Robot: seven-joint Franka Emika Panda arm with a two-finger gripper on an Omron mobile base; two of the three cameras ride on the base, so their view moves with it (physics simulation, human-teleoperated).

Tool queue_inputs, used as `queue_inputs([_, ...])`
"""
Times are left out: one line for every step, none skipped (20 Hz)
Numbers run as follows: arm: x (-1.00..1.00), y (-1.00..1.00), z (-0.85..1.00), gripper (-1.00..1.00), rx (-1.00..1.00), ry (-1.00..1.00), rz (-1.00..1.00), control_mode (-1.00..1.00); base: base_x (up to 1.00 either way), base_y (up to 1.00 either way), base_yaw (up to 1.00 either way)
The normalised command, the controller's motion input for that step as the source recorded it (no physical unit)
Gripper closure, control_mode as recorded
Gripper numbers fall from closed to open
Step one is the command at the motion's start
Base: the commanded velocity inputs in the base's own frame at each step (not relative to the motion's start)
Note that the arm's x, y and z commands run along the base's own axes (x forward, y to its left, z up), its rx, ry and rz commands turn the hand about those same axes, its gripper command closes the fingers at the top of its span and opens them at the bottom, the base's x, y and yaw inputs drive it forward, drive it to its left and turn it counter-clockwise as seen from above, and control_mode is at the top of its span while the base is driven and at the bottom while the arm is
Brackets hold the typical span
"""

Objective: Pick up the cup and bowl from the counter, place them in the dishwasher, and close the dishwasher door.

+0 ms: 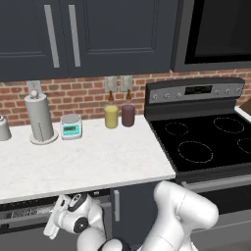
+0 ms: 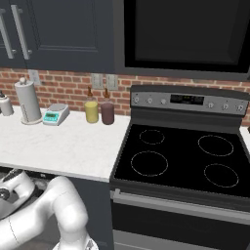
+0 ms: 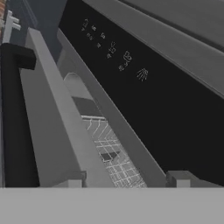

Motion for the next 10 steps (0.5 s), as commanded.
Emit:
queue_inputs([0.19,0.05,-1.0,-1.0,-0.05,-0.03,-0.86,-1.0,0.0,0.0,0.0])
queue_inputs([0.22,0.04,-1.0,-1.0,-0.07,0.0,-0.9,-1.0,0.0,0.0,0.0])
queue_inputs([0.18,0.06,-1.0,-1.0,-0.08,0.0,-0.94,-1.0,0.0,0.0,0.0])
queue_inputs([0.05,0.11,-1.0,-1.0,-0.09,0.0,-0.96,-1.0,0.0,0.0,0.0])
queue_inputs([0.02,0.12,-1.0,-1.0,-0.09,0.0,-0.96,-1.0,0.0,0.0,0.0])
queue_inputs([0.02,0.11,-1.0,-1.0,-0.09,0.0,-0.97,-1.0,0.0,0.0,0.0])
queue_inputs([0.0,0.12,-1.0,-1.0,-0.08,0.0,-0.97,-1.0,0.0,0.0,0.0])
queue_inputs([0.0,0.14,-1.0,-1.0,-0.07,0.0,-0.96,-1.0,0.0,0.0,0.0])
queue_inputs([0.0,0.16,-1.0,-1.0,-0.07,0.0,-0.94,-1.0,0.0,0.0,0.0])
queue_inputs([0.0,0.16,-1.0,-1.0,-0.08,0.0,-0.93,-1.0,0.0,0.0,0.0])
